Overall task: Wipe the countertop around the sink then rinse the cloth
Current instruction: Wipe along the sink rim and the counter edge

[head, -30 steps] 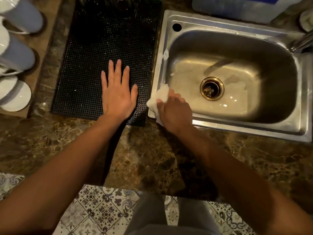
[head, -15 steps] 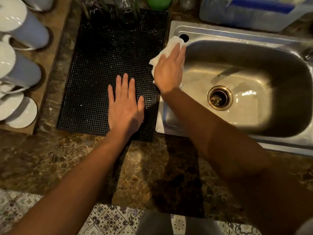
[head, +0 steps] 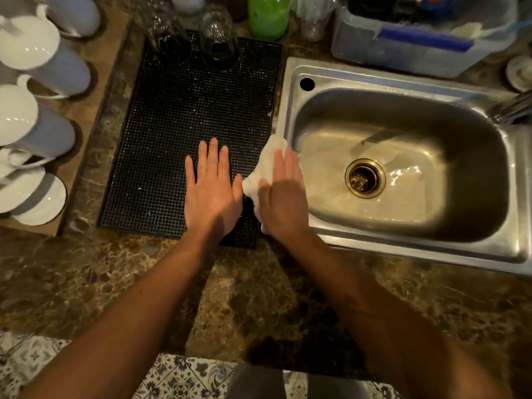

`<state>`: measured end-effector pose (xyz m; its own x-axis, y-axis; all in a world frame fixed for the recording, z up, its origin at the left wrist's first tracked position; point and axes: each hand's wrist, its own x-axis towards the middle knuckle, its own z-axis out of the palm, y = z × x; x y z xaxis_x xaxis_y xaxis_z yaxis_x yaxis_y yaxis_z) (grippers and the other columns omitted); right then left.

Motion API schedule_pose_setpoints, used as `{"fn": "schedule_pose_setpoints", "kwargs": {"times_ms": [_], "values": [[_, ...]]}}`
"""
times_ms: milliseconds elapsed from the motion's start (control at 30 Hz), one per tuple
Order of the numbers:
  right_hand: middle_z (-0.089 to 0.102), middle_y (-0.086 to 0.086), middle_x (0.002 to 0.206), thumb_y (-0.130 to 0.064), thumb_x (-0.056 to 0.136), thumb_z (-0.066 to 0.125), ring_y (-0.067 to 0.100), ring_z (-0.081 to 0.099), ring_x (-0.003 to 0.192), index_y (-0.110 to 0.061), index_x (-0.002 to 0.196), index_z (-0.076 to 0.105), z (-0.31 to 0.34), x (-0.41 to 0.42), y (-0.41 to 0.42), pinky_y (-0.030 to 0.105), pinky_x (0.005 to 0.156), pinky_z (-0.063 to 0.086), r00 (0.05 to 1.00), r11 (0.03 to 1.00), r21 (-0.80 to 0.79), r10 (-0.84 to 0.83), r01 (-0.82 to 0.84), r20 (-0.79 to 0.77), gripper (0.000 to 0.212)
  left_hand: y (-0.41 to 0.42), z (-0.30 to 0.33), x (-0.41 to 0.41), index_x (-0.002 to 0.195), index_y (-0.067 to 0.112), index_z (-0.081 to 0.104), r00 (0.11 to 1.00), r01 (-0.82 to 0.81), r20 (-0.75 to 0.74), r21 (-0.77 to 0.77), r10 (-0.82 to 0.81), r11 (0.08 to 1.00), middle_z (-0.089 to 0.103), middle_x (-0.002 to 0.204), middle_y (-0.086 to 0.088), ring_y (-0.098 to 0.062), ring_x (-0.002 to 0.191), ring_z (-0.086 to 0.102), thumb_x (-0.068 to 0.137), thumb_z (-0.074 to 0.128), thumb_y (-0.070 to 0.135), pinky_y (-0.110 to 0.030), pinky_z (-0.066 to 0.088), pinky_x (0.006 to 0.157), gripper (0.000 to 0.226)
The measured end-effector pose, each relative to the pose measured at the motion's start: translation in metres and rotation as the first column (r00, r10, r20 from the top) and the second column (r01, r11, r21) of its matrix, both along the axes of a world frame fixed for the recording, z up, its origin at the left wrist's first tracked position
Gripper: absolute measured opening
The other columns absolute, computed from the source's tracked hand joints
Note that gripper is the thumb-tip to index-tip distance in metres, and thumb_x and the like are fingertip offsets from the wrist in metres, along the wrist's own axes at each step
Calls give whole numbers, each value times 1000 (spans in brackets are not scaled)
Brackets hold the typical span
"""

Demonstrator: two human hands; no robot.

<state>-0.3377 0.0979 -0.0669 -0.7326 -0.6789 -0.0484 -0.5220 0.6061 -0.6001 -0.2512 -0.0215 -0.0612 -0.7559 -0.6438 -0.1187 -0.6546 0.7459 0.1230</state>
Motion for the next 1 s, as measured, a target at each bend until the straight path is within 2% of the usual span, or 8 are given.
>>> {"fn": "schedule_pose_setpoints", "kwargs": {"times_ms": [133,267,367,500,567,733,900,1000], "values": [[23,23,167,-26,103,36,38,15,157,0,157,31,-4,-50,-40,50,128,13,999,997,-76,26,-28,-31,60,-1,-4,1,163,6,18,999,15,-33,13,-14,1000,8,174,-12,-27,162,0,109,25,37,-52,3,131,63],[23,19,168,-29,99,33,36,14,158,-5,160,29,-2,-122,-77,45,128,10,995,996,19,83,-82,-53,65,-2,-7,2,162,5,22,998,19,-66,-7,-19,1000,12,173,-14,-29,162,4,109,25,35,-52,6,131,61],[24,17,168,-30,94,31,34,19,157,-10,159,31,3,-146,-94,42,128,12,996,996,82,44,-38,-78,68,-2,-8,3,162,4,24,996,26,-82,-19,-27,999,15,173,-15,-30,162,7,109,25,35,-52,7,130,62],[23,22,167,-30,97,27,37,18,157,-3,156,36,3,-122,-72,48,127,16,996,998,2,62,-62,-61,65,-2,-8,1,162,5,23,996,28,-89,-14,-29,1000,15,173,-15,-30,162,6,109,26,35,-51,6,131,61],[22,22,168,-30,99,30,36,16,157,-2,155,37,-1,-84,-45,50,126,20,997,996,-46,77,-76,8,63,-3,-9,2,162,4,23,996,30,-89,-9,-31,1000,14,173,-14,-30,162,6,109,25,35,-52,7,131,61],[15,24,169,-29,105,35,35,10,159,-1,157,31,0,-24,7,53,126,23,982,982,-64,179,-176,54,59,-1,-9,0,161,3,26,994,37,-103,-32,-40,999,18,172,-16,-31,161,10,108,23,35,-54,11,130,62],[14,17,171,-28,106,36,29,8,160,-6,160,28,1,-72,-17,45,129,14,980,979,-63,195,-192,46,58,-2,-10,3,161,3,25,995,48,-88,-38,-51,998,17,172,-17,-32,161,9,109,21,36,-55,12,129,62],[22,21,168,-35,103,32,36,16,157,-4,158,32,-2,-136,-50,45,129,12,975,975,6,223,-223,-9,64,-2,-9,4,161,3,25,994,53,-90,-45,-57,998,17,172,-17,-32,161,9,109,22,36,-55,12,129,62]]}}
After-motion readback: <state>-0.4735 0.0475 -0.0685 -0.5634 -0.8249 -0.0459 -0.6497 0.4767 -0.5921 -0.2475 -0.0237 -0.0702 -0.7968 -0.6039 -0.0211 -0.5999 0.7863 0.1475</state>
